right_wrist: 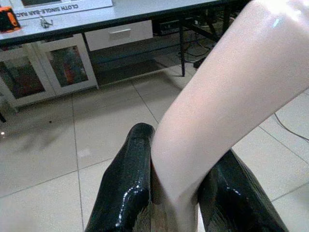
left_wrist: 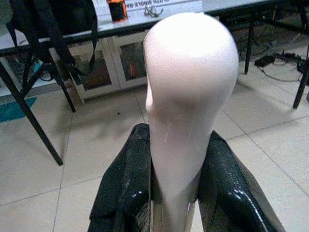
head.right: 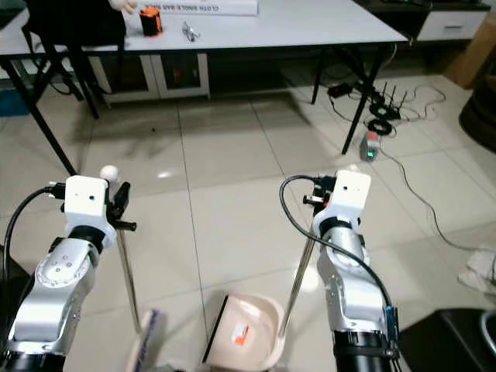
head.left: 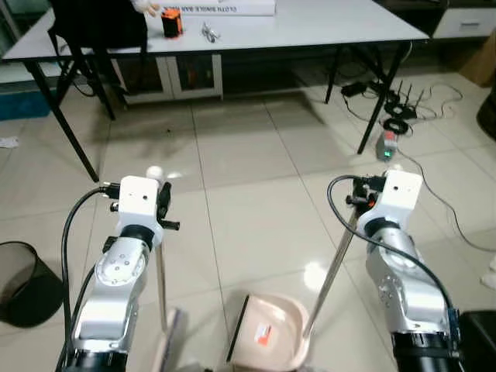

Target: Sweep floor

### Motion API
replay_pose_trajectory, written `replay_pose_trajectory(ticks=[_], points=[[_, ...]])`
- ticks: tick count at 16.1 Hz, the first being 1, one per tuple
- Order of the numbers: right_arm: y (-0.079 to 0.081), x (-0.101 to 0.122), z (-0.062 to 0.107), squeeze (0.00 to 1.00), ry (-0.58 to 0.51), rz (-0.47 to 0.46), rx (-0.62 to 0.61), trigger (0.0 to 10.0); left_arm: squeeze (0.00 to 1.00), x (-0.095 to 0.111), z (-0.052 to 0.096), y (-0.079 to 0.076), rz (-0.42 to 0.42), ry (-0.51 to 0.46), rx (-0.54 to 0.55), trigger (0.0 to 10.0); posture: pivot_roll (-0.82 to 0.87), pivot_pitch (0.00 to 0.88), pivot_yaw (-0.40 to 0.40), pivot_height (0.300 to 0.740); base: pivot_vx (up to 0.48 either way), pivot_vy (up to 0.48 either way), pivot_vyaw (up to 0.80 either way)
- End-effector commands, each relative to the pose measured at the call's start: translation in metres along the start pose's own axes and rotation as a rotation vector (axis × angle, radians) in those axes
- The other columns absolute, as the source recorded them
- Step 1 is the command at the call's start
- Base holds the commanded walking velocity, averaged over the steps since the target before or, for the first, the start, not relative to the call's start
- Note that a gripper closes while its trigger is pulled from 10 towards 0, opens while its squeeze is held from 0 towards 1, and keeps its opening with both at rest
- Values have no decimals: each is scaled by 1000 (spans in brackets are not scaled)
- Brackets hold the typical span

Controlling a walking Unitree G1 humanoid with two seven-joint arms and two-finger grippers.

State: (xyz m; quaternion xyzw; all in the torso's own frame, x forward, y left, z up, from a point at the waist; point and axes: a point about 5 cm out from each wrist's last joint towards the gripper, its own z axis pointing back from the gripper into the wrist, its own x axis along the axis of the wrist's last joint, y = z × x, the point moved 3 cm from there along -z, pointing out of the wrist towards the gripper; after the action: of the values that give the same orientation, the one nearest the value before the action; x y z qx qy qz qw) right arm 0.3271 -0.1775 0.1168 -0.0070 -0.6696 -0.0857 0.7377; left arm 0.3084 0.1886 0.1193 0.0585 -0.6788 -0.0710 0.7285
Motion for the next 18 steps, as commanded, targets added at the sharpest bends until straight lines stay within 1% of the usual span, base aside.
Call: replay_pose_trajectory(ticks=[1,2,4,6,9,11,13,15,18], points=[[0,7,0,0,-11,26,-11,10000,0,1,3,5,-15,7,10,10000,-74,15,16,740,-255,0,0],[0,5,0,0,-3,54,-14,10000,0,0,5,5,-20,11,10,10000,-67,20,16,740,-251,0,0],[1,3,1,0,2,48,-11,10000,0,0,6,7,-24,14,9,10000,-61,23,18,740,-251,0,0],[4,2,0,0,11,65,-13,10000,0,0,5,12,-30,20,18,10000,-57,21,22,740,-251,0,0],[7,6,-2,0,8,72,-12,10000,0,5,3,11,-29,10,11,10000,-65,16,29,740,-250,0,0],[8,9,-2,0,1,94,-9,10000,0,5,1,10,-27,9,6,10000,-67,13,28,740,0,0,0],[8,11,-3,0,-11,92,-11,10000,0,6,0,8,-31,5,2,10000,-62,10,27,740,0,0,0],[7,12,-2,0,-26,77,-12,10000,0,9,0,11,-26,-8,11,10000,-54,4,23,740,0,0,0],[9,11,0,0,-29,81,2,10000,0,10,-1,11,-20,-15,14,10000,-55,0,22,740,0,0,0]])
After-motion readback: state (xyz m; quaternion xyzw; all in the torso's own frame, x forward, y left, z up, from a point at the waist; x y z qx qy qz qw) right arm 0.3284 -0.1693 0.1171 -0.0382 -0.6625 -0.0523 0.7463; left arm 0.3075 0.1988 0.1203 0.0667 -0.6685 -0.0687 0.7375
